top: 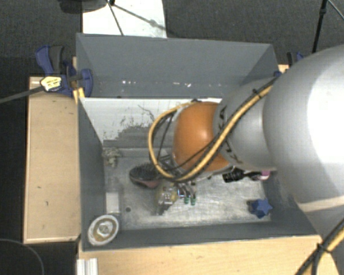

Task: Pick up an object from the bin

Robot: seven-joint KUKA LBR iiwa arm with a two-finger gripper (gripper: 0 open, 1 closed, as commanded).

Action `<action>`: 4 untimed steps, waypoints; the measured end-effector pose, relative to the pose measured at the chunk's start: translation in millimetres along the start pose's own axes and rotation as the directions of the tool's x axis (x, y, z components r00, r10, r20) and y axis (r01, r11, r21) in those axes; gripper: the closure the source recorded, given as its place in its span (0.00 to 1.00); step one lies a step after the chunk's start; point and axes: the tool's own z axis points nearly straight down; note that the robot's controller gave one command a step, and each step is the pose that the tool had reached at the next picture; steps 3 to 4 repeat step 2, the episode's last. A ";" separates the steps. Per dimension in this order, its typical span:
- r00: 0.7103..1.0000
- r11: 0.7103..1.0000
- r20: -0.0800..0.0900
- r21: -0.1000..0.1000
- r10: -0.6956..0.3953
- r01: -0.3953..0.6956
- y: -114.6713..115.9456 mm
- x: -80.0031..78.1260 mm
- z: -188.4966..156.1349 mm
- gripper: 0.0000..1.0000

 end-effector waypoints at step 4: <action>0.994 0.994 -0.012 0.005 -0.113 0.113 -13.3 3.2 -143.7 1.00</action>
Offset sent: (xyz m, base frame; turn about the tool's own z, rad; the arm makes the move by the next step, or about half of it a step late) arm 0.0000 0.0000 0.0000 0.0000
